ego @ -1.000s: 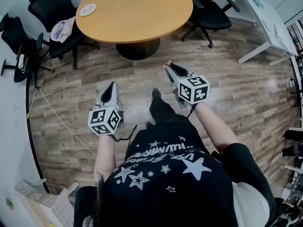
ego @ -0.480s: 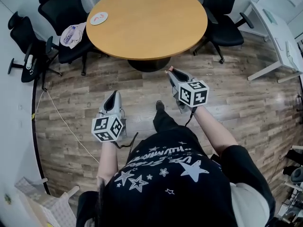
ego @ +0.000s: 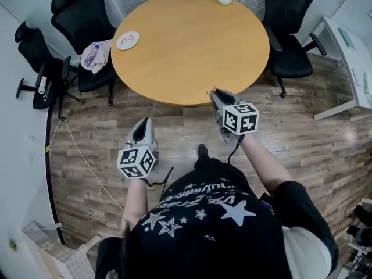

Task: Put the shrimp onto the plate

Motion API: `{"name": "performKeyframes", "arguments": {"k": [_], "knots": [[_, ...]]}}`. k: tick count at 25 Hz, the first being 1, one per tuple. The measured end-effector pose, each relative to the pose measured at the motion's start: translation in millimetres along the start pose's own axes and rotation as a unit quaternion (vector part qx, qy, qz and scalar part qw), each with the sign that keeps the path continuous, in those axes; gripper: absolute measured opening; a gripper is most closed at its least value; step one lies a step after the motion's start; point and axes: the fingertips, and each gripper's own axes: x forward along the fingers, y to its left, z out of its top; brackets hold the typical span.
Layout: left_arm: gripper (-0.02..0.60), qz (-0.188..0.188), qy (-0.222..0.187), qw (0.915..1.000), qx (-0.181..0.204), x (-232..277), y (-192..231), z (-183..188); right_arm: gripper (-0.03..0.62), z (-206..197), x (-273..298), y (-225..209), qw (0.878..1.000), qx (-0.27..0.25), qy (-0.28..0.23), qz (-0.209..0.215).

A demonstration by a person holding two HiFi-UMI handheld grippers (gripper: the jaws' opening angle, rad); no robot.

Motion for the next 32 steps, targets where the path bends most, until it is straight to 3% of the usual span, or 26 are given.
{"name": "performKeyframes", "arguments": {"k": [16,25,32], "knots": [[0.002,0.033,0.019,0.9993,-0.005,104.7,27.1,21.8,0.071,40.7,93.2,-69.7,0.999,0.024,0.012,0.021],[0.002,0.057,0.02,0.998,-0.017,114.8,64.7,32.5,0.071,42.8,134.1,-58.1,0.998,0.022,0.036,0.037],[0.002,0.045,0.021,0.9985,-0.025,142.9,118.7,47.5,0.071,58.9,188.9,-34.7,0.999,0.017,0.039,0.034]]}}
